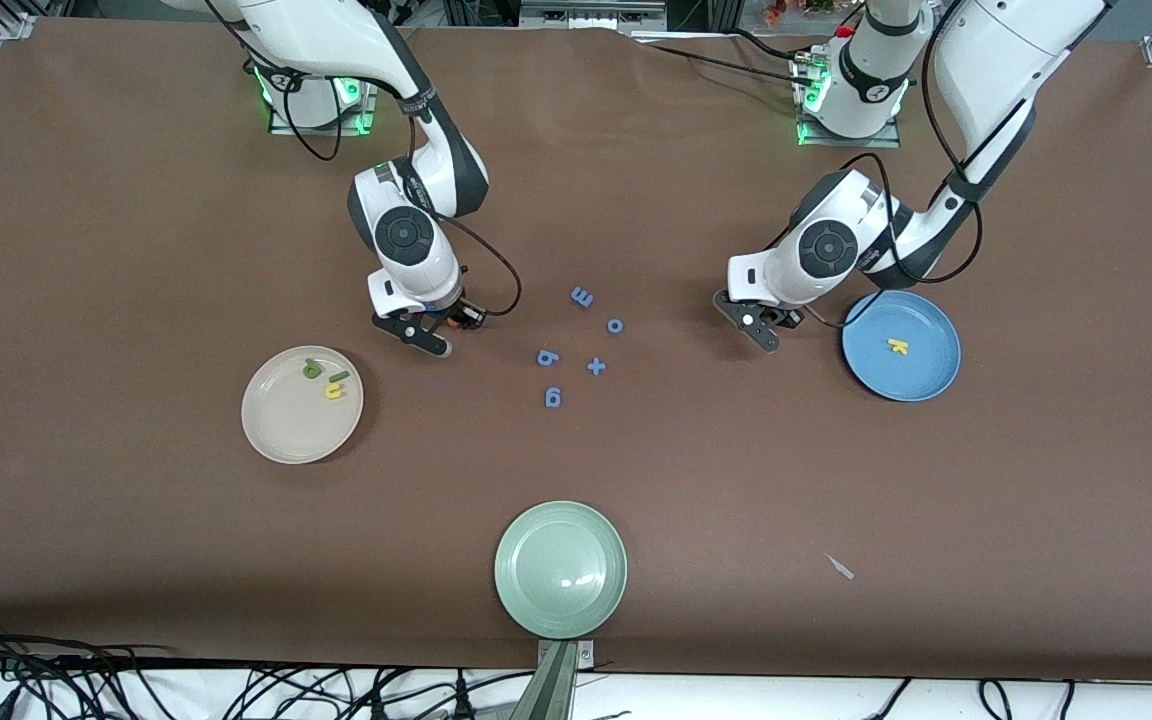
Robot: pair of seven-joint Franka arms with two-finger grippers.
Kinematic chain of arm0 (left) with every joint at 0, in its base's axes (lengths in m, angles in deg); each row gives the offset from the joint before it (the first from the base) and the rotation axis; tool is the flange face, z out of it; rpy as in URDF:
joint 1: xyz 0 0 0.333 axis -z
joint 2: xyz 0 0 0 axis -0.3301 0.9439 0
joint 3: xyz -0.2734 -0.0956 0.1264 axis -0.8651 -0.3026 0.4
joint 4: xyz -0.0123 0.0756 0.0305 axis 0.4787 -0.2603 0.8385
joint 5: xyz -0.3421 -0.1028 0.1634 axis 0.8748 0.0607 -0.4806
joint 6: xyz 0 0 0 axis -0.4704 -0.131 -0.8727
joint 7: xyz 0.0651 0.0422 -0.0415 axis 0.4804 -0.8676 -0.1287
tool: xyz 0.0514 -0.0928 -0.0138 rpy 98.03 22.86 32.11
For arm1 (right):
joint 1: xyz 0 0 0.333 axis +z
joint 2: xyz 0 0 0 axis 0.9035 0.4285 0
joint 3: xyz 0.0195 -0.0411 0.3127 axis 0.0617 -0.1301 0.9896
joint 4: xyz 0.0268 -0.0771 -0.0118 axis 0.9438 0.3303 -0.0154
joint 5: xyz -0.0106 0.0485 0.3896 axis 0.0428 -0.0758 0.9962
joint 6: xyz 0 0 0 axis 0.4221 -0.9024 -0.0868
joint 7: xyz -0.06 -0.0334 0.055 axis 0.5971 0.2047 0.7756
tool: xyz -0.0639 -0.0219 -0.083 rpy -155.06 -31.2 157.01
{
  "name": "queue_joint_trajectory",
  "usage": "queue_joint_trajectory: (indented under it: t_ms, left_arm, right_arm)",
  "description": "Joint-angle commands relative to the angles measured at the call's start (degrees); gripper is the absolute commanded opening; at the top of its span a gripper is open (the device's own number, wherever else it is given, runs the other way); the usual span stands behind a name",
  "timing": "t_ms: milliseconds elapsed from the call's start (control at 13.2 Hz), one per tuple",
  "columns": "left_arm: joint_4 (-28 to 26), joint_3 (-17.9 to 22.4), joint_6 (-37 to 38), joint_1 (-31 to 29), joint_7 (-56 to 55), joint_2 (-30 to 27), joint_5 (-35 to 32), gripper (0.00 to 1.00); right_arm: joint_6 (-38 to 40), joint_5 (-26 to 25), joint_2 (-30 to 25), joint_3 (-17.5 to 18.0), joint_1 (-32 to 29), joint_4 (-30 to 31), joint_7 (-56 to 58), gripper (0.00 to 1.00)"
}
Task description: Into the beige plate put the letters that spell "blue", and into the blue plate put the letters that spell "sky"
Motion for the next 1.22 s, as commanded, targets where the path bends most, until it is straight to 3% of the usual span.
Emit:
queue_joint_trajectory:
  t_ms: [0,152,456,532,684,835,987,1139]
  left_arm:
    - [-0.1,-0.3,0.3,-0.7,0.2,0.6,-0.5,0.39]
    - [-0.1,-0.3,0.3,-0.7,0.2,0.6,-0.6,0.39]
    - [-0.1,-0.3,0.3,-0.7,0.3,0.6,-0.9,0.25]
    - [-0.1,-0.2,0.3,-0.7,0.3,0.6,-0.9,0.25]
    - [-0.1,-0.2,0.3,-0.8,0.3,0.5,-0.9,0.12]
    - [0.1,-0.5,0.4,-2.0,0.8,-0.2,-1.0,0.12]
    - [0.3,-0.8,0.5,-2.8,1.1,-1.8,-0.9,0.12]
    - [0.4,-0.8,0.5,-2.9,1.0,-2.3,-0.9,0.12]
  right_arm:
    - [-1.3,0.6,-0.4,0.0,0.4,1.0,-0.3,0.23]
    - [-0.9,0.6,-0.6,0.0,0.4,1.0,0.1,0.00]
    - [2.3,0.5,-2.2,-0.6,0.3,-0.9,1.9,0.00]
    - [6.0,0.6,-2.7,-2.0,0.3,-2.9,3.8,0.00]
    - [15.8,0.5,-3.2,-6.4,0.3,-7.2,9.8,0.00]
    - [22.8,0.5,-3.0,-12.0,0.0,-10.7,19.4,0.00]
    - [22.0,-0.1,-1.5,-16.0,-1.0,-10.7,28.8,0.00]
    - [17.8,0.2,0.8,-16.9,-4.9,-11.6,37.7,0.00]
